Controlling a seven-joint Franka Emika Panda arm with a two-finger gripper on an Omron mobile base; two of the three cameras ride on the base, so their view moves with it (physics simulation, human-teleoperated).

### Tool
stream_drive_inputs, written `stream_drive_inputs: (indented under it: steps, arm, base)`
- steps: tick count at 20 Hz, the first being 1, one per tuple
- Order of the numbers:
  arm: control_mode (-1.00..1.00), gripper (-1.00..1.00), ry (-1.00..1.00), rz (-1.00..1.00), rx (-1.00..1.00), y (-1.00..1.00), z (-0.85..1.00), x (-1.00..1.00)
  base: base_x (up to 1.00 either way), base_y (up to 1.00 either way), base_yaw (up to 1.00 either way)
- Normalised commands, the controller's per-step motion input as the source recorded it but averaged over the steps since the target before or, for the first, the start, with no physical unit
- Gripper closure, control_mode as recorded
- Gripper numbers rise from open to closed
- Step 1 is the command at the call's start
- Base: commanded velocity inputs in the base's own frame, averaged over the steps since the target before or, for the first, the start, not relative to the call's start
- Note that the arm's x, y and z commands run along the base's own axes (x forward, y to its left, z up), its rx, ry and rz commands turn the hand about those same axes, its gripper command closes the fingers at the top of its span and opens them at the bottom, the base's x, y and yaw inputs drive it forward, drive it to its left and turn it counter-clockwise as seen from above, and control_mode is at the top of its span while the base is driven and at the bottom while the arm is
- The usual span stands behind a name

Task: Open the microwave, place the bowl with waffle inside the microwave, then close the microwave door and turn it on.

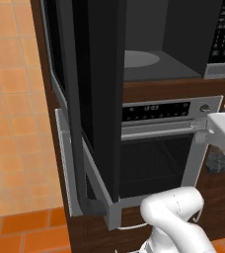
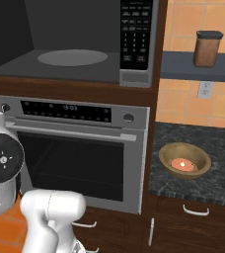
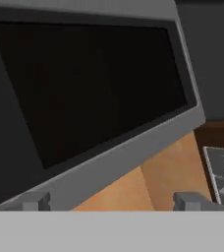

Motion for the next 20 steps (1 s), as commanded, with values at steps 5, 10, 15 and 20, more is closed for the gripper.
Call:
stream_drive_inputs:
  steps: [5, 10, 15, 20]
  arm:
    - [-1.00, -1.00, 0.29, -0.53, -0.04, -0.63, 0.03, 0.00]
    - [-1.00, -1.00, 0.17, -0.32, -0.07, -0.79, 0.00, 0.00]
    - [-1.00, -1.00, 0.16, -0.32, -0.11, -0.77, 0.00, 0.00]
    - [-1.00, -1.00, 0.18, -0.35, -0.12, -0.81, -0.09, 0.08]
  base:
    - [0.00, 0.00, 0.00]
    - [0.00, 0.00, 0.00]
    - [0.00, 0.00, 0.00]
    - [0.00, 0.00, 0.00]
